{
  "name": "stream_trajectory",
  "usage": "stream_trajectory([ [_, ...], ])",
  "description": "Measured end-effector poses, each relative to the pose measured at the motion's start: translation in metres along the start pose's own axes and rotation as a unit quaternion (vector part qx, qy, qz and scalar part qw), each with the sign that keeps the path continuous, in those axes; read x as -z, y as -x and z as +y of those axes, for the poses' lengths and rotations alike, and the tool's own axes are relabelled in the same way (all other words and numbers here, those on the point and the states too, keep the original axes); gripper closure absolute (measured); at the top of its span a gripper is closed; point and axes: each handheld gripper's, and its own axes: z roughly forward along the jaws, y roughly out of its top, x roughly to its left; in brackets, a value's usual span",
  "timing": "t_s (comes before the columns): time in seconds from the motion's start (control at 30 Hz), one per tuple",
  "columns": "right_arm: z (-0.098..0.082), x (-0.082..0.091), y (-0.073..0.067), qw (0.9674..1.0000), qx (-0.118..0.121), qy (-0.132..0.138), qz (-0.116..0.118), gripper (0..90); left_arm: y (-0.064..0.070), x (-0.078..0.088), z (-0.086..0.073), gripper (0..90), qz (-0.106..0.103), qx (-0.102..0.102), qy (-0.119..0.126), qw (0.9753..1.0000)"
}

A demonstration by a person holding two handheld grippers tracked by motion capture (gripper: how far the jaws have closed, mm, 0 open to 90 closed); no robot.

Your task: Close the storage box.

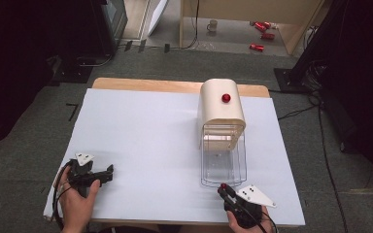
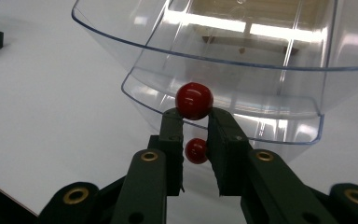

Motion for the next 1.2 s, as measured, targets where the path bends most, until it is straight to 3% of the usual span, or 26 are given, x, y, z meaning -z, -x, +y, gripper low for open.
stream_trajectory([
  [0.27,0.002,-0.001,0.000,1.0000,-0.006,0.004,0.000,79.9,0.000,0.000,0.000,0.0,0.000,0.000,0.000,1.0000],
  [0.47,0.008,0.005,0.002,0.9996,-0.013,0.024,-0.003,84.2,0.000,0.000,0.000,0.0,0.000,0.000,0.000,1.0000],
  [0.87,0.035,0.000,0.004,0.9991,-0.005,0.041,-0.005,84.1,0.000,0.000,0.000,0.0,0.000,0.000,0.000,1.0000],
  [1.2,0.064,-0.020,0.009,0.9987,-0.013,0.048,0.004,83.1,0.000,0.000,0.000,0.0,0.000,0.000,0.000,1.0000],
])
